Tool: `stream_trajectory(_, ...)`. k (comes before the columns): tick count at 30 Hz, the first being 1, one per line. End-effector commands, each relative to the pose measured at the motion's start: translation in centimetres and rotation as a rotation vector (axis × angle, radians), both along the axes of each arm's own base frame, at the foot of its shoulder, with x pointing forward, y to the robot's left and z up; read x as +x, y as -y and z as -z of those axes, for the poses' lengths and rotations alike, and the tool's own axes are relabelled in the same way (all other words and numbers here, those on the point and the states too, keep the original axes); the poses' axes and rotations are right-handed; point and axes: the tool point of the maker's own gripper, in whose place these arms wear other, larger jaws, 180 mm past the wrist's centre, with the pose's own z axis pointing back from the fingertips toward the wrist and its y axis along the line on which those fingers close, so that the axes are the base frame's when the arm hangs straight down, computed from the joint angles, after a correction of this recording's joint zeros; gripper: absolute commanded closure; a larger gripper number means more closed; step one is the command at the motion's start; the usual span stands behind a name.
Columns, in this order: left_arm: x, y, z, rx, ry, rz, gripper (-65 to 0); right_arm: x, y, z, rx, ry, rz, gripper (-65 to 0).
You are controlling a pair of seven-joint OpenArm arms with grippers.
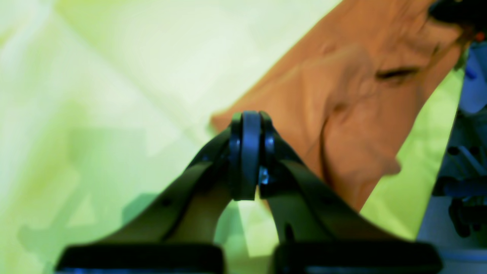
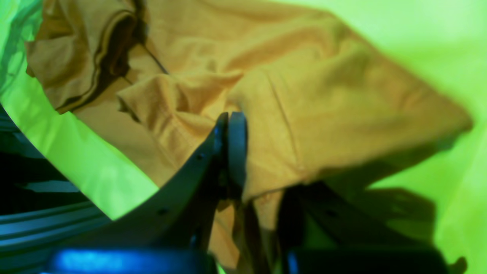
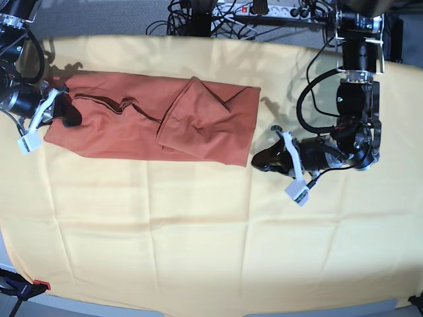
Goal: Fold the T-shirt properly
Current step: 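Release the left gripper and move the right gripper to the strip's other end, then fold the strip end with the right gripper over the folded middle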
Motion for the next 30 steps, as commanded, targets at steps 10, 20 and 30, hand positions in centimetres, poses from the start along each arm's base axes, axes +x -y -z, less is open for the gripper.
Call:
stream_trajectory(10,-1.2,-2.3,0.5,0.023,-0.016,-0.007,0.0,0.9,-5.9,-6.9,0.145,0.249,-0.104,0.0)
stream_trajectory(20,-1.6,-2.2,0.8,0.020,-0.027,-0.006,0.0,0.3,-13.1,-10.0,0.294,0.357,-0.222,0.0)
stream_trajectory(30,-1.6,-2.3,0.8,0.022,-0.028,-0.006,0.0,0.4,-21.7,-9.4,0.293,0.346,-0.441,0.0)
